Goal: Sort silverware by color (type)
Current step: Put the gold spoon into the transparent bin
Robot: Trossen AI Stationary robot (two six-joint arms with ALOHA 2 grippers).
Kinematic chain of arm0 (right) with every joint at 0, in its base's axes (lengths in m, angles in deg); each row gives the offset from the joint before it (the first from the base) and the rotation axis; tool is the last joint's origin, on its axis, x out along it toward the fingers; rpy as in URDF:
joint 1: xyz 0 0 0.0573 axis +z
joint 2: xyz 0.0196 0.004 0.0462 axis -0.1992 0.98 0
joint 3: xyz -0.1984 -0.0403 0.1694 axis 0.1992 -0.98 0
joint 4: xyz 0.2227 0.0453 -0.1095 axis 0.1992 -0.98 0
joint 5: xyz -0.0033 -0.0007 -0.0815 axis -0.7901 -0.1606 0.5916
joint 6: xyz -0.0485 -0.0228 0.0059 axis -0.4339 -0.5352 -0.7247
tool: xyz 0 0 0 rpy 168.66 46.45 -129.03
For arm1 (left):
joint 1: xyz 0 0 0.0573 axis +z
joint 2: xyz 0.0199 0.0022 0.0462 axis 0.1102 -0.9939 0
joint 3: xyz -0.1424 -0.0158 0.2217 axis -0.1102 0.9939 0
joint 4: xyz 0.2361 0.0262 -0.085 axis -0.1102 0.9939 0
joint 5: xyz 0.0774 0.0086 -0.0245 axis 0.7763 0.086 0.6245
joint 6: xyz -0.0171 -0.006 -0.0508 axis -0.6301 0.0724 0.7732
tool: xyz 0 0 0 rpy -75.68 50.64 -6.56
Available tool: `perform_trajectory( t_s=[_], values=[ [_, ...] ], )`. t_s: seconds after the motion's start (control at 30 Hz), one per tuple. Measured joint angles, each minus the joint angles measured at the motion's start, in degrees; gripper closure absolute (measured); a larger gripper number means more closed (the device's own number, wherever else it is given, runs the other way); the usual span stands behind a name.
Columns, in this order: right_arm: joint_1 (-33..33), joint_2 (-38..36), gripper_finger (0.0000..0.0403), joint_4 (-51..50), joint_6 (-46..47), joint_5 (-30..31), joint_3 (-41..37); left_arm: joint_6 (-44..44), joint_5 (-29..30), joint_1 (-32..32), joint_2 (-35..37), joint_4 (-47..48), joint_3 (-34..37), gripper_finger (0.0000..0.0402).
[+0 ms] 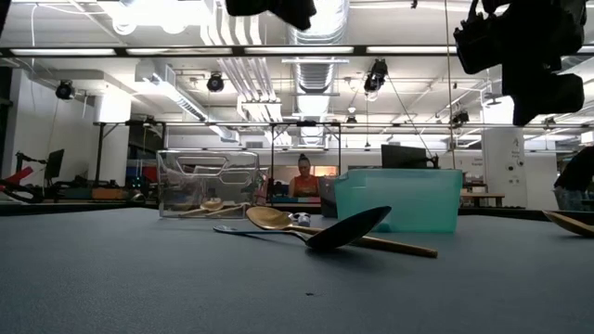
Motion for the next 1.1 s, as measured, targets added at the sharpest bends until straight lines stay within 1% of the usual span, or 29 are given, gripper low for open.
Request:
perform_trajectory(
  t_s=[0.13,0.3,0.37,0.43,0.53,0.63,0.73,0.8,0.97,1.1],
  values=[
    [0.0,0.19,0.0207,0.03,1.67,0.04,0.0,-4.74,1.21,-0.81,-1.59,-0.05,1.41,0.0325],
    [0.02,0.37,0.0207,-0.36,7.58,-0.28,0.0,-5.78,1.18,-1.64,-4.39,0.25,2.48,0.0325],
    [0.02,0.37,0.0207,-1.32,9.99,-1.4,0.0,-5.92,1.19,-1.92,-5.37,0.31,3.18,0.0325],
    [0.04,0.37,0.0207,-3.84,11.59,-2.34,0.0,-5.82,1.19,-2.1,-6.0,0.4,4.18,0.0325],
    [0.13,0.37,0.0207,-10.42,12.79,-2.88,0.0,-5.7,1.2,-2.6,-6.44,0.87,4.74,0.0325],
    [0.15,0.39,0.0207,-17.54,12.28,-3.12,0.0,-5.7,2.17,-2.87,-6.46,1.01,4.74,0.0325],
    [0.15,0.39,0.0207,-22.42,10.93,-3.12,-0.06,-5.91,5.1,-3.03,-6.23,1.53,4.74,0.0325],
    [0.15,0.37,0.0207,-22.94,9.77,-3.12,-0.14,-5.96,6.59,-3.05,-5.64,2.85,4.74,0.0325],
    [0.17,1.04,0.0207,-22.79,8.02,-2.56,-0.15,-5.96,7.84,-3.05,-3.17,5.97,4.76,0.0325],
    [0.71,3.11,0.0207,-21.94,6.35,-2.21,-0.15,-5.72,11.62,-3.07,0.28,8.43,4.76,0.0325]
  ],
)
